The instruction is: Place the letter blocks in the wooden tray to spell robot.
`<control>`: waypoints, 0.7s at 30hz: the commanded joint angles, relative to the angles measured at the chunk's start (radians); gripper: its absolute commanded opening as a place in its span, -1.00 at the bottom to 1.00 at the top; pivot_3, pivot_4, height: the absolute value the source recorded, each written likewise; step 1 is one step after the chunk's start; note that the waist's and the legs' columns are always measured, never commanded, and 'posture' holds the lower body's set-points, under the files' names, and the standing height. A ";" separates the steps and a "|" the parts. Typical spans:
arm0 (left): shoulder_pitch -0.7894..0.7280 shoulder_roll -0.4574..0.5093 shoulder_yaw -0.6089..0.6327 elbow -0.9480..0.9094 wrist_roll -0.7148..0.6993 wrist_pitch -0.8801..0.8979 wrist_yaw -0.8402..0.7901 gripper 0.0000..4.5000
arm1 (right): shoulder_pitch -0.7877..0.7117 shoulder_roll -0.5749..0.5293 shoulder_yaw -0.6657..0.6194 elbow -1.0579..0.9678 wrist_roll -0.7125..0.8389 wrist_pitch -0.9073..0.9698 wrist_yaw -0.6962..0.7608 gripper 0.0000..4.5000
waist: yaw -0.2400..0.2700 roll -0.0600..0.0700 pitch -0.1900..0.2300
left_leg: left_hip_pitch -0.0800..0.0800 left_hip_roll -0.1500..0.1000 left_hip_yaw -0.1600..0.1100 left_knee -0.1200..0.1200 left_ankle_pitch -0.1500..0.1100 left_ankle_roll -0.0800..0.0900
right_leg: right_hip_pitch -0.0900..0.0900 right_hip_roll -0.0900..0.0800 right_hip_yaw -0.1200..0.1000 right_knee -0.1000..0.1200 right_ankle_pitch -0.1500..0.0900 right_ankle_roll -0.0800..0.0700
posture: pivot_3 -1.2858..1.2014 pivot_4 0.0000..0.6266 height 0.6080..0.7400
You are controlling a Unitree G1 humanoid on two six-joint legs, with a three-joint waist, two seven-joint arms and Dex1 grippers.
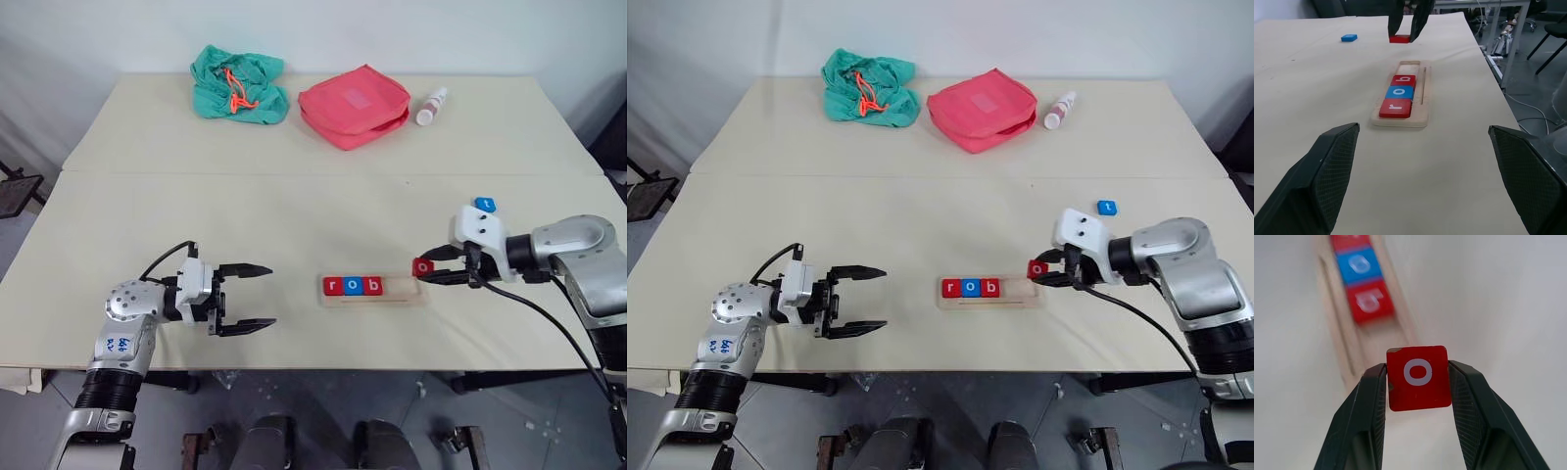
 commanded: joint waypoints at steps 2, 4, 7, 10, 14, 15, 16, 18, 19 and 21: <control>-0.013 -0.005 0.009 -0.009 -0.010 -0.020 -0.003 1.00 | -0.023 0.006 0.041 -0.039 -0.009 0.011 0.011 -0.35 | 0.002 0.000 0.000 | 0.000 0.000 0.000 0.000 0.000 0.000 | 0.000 0.000 0.000 0.000 0.000 0.000 | 0.03 -0.52 1.00; -0.015 -0.007 0.008 -0.009 -0.009 -0.021 -0.003 1.00 | -0.034 0.010 0.057 -0.024 -0.018 -0.002 0.013 -0.35 | 0.000 0.000 0.000 | 0.000 0.000 0.000 0.000 0.000 0.000 | 0.000 0.000 0.000 0.000 0.000 0.000 | 0.03 -0.52 1.00; -0.005 -0.005 0.007 -0.018 -0.014 -0.023 -0.011 1.00 | -0.064 0.032 0.097 0.013 -0.044 -0.028 0.017 -0.35 | -0.005 0.000 0.000 | 0.000 0.000 0.000 0.000 0.000 0.000 | 0.000 0.000 0.000 0.000 0.000 0.000 | 0.03 -0.52 1.00; 0.005 -0.003 0.008 -0.029 -0.018 -0.022 -0.016 1.00 | -0.081 0.050 0.113 0.035 -0.052 -0.036 0.014 -0.35 | -0.005 0.000 0.000 | 0.000 0.000 0.000 -0.001 0.000 0.000 | -0.001 0.000 0.000 0.000 0.000 0.000 | 0.03 -0.52 1.00; 0.006 -0.001 0.009 -0.030 -0.016 -0.026 -0.019 1.00 | -0.094 0.074 0.131 0.065 -0.069 -0.041 0.013 -0.35 | -0.004 0.000 0.000 | 0.000 0.000 0.000 -0.001 0.000 0.000 | -0.001 0.000 0.000 0.000 0.000 0.000 | 0.03 -0.52 1.00; 0.005 -0.001 0.010 -0.031 -0.016 -0.025 -0.018 1.00 | -0.099 0.080 0.133 0.076 -0.074 -0.048 0.009 -0.35 | -0.004 0.000 0.000 | 0.000 0.000 0.000 -0.001 0.000 0.000 | -0.001 0.000 0.000 0.000 0.000 0.000 | 0.03 -0.52 1.00; 0.005 -0.001 0.011 -0.031 -0.016 -0.025 -0.017 1.00 | -0.104 0.088 0.135 0.087 -0.078 -0.052 0.005 -0.35 | -0.004 0.000 0.000 | 0.000 0.000 0.000 -0.001 0.000 0.000 | -0.001 0.000 0.000 0.000 0.000 0.000 | 0.03 -0.52 1.00; 0.008 0.001 0.014 -0.033 -0.016 -0.026 -0.017 1.00 | -0.113 0.100 0.139 0.107 -0.087 -0.070 0.006 -0.35 | -0.005 0.000 0.000 | 0.000 0.000 0.000 0.000 0.000 0.000 | -0.001 0.000 0.000 0.000 0.000 0.000 | 0.03 -0.52 1.00; 0.010 0.001 0.015 -0.035 -0.016 -0.027 -0.016 1.00 | -0.115 0.102 0.141 0.112 -0.090 -0.073 0.009 -0.35 | -0.005 0.000 0.000 | 0.000 0.000 0.000 0.000 0.000 0.000 | -0.001 0.000 0.000 0.000 0.000 0.000 | 0.03 -0.52 1.00; 0.012 0.002 0.016 -0.037 -0.016 -0.026 -0.012 1.00 | -0.117 0.104 0.141 0.116 -0.092 -0.078 0.018 -0.35 | -0.005 0.000 0.000 | 0.000 0.000 0.000 -0.001 0.000 0.000 | -0.001 0.000 -0.001 0.001 0.000 0.000 | 0.03 -0.52 1.00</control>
